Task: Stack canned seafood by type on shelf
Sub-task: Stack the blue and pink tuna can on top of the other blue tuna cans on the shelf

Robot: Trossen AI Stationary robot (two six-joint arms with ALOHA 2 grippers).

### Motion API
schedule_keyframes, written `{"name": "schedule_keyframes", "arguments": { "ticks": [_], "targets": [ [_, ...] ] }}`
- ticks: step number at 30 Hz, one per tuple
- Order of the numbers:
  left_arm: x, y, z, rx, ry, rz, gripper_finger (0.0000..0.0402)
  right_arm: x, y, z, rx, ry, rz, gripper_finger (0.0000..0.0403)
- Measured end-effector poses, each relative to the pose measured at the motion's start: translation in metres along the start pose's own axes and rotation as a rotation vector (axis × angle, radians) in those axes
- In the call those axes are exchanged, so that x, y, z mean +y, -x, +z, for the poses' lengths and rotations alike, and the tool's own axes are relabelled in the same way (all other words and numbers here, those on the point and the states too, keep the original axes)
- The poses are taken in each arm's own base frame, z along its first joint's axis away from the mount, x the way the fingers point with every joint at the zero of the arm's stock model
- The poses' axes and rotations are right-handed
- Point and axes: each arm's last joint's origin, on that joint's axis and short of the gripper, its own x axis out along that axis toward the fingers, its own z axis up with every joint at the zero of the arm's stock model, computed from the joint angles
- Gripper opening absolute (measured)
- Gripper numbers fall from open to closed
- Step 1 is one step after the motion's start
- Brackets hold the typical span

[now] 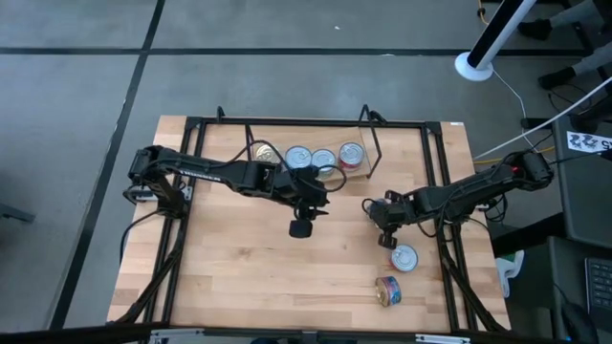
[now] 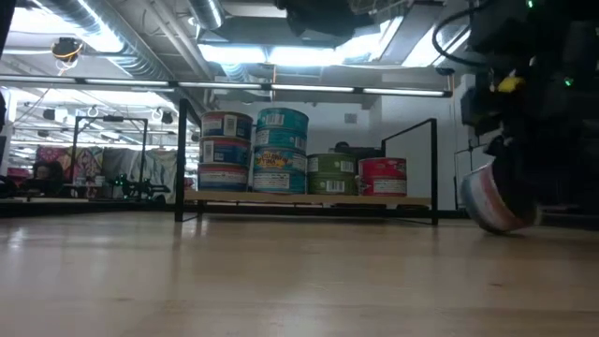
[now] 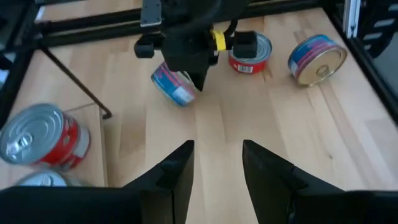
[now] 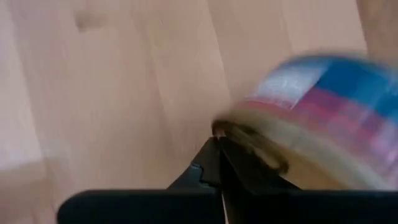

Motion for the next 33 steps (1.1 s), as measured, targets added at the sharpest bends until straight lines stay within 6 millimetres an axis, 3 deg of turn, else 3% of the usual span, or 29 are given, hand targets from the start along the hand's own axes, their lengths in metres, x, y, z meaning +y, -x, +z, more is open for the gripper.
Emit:
{"name": "schedule_keyframes", "arguments": {
  "ticks": [12, 18, 25, 33],
  "targets": [
    [-0.001, -0.014, -0.001, -0.018, -0.067, 0.002, 0.0131, 0.000, 0.001, 0.001, -0.007, 0.000, -0.003, 0.0002],
    [-0.001, -0.014, 0.000, -0.019, -0.067, 0.002, 0.0131, 0.005, 0.005, 0.003, 0.048, 0.040, 0.109, 0.0004],
    [-0.001, -0.014, 0.000, -0.019, -0.067, 0.002, 0.0131, 0.015, 0.039, 0.027, 0.053, 0.158, 0.142, 0.0002],
    [-0.001, -0.014, 0.000, -0.019, -0.062, 0.002, 0.0131, 0.018, 0.074, 0.054, -0.072, 0.294, -0.013, 0.0021]
  ]
}}
